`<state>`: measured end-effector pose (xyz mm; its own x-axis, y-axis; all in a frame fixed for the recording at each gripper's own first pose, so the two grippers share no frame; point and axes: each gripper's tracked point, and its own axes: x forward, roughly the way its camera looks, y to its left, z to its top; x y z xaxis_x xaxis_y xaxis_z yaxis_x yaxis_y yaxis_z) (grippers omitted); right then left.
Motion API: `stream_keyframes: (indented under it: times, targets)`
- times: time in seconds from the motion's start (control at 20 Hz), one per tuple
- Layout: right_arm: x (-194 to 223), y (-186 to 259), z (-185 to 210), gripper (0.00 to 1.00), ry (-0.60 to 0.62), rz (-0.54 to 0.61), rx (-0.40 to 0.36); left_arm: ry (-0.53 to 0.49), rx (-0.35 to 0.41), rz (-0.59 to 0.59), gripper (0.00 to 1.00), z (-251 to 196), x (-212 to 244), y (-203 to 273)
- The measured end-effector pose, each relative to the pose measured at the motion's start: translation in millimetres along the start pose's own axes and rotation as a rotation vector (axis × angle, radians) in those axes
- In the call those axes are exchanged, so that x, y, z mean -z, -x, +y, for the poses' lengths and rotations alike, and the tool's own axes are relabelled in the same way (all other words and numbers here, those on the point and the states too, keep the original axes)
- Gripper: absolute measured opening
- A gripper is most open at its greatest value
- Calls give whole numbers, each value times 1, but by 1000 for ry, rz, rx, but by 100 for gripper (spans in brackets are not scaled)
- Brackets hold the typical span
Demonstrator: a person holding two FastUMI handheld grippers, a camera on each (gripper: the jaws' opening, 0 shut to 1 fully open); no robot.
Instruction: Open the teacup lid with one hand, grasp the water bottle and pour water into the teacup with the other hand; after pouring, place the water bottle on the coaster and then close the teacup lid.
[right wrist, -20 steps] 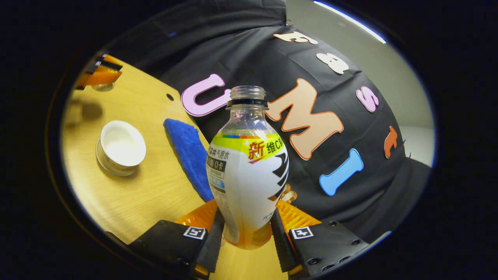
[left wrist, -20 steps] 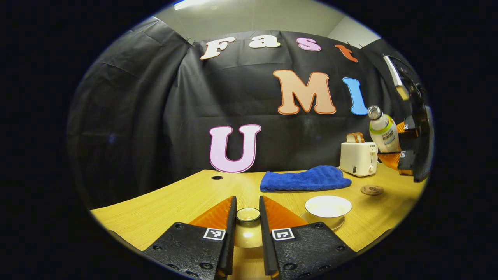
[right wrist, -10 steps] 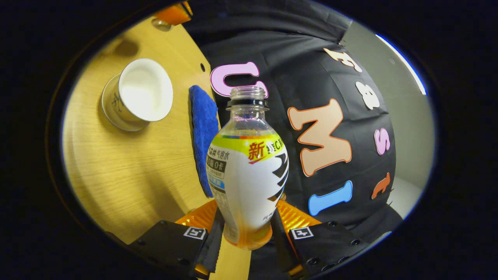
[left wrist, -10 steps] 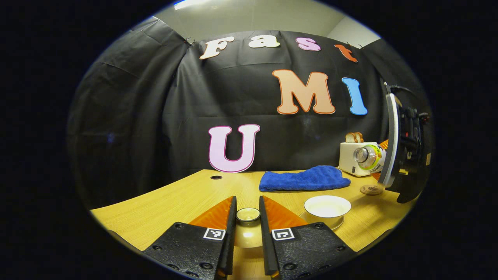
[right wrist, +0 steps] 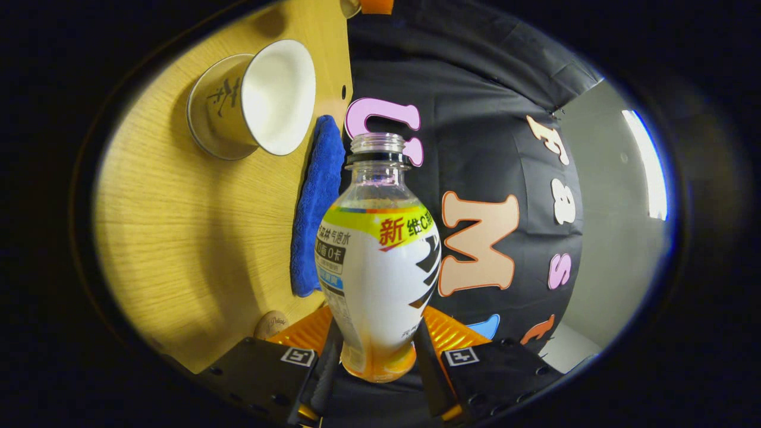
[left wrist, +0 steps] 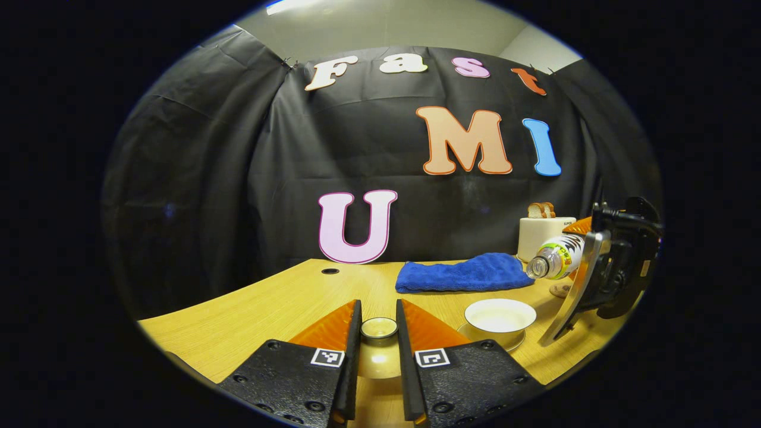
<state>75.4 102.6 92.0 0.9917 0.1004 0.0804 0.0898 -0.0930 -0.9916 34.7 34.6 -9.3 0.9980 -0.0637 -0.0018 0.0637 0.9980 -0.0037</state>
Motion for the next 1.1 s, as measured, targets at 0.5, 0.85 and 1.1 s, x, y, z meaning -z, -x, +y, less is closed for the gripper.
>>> stream_keyframes:
  times: [0.5, 0.85, 1.1]
  targets:
    - [-8, 4, -2, 65, 139, -40, 78, 1, 3, -1, 29, 0, 1, 0]
    - [-19, 13, -4, 64, 222, -79, 149, 1, 3, -1, 29, 0, 1, -1]
    - [-25, 14, -17, 63, 280, -106, 218, 1, 3, -1, 28, 1, 1, 0]
